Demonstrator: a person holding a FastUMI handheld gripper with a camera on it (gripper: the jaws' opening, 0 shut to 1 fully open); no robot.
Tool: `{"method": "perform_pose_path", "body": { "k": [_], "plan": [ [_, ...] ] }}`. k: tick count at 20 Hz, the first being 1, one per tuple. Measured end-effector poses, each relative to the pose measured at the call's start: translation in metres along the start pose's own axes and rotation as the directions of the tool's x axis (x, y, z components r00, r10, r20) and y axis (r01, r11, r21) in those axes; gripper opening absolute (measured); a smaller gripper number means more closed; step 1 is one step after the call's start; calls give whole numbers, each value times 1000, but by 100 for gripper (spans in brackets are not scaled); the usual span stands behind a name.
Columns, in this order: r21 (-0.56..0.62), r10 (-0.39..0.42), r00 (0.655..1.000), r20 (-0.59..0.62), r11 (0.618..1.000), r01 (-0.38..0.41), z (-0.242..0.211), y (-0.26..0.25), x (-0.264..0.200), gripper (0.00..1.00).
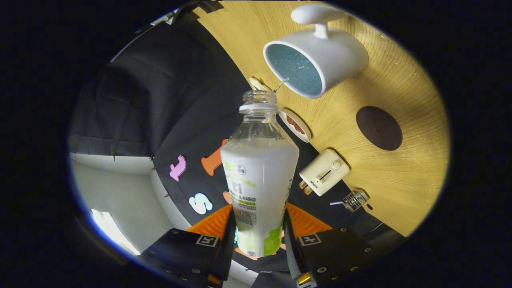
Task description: Take the bottle from table, then pour the juice into the cup, finally place the bottle on the coaster
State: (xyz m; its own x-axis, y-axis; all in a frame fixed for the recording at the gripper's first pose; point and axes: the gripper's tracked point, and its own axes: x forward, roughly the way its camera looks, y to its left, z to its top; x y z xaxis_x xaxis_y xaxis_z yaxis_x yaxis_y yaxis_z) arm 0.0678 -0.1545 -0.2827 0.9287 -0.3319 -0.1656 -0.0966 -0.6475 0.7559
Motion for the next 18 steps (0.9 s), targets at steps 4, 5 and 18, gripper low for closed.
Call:
{"method": "perform_pose_path", "body": {
  "k": [4,5,18],
  "plan": [
    [-189,-61,998,-19,980,56,6,-22,-6,57],
    [-253,-81,997,-17,965,74,10,-30,-8,57],
    [-977,-131,981,-146,175,-122,2,-18,-16,57]
  ]
}}
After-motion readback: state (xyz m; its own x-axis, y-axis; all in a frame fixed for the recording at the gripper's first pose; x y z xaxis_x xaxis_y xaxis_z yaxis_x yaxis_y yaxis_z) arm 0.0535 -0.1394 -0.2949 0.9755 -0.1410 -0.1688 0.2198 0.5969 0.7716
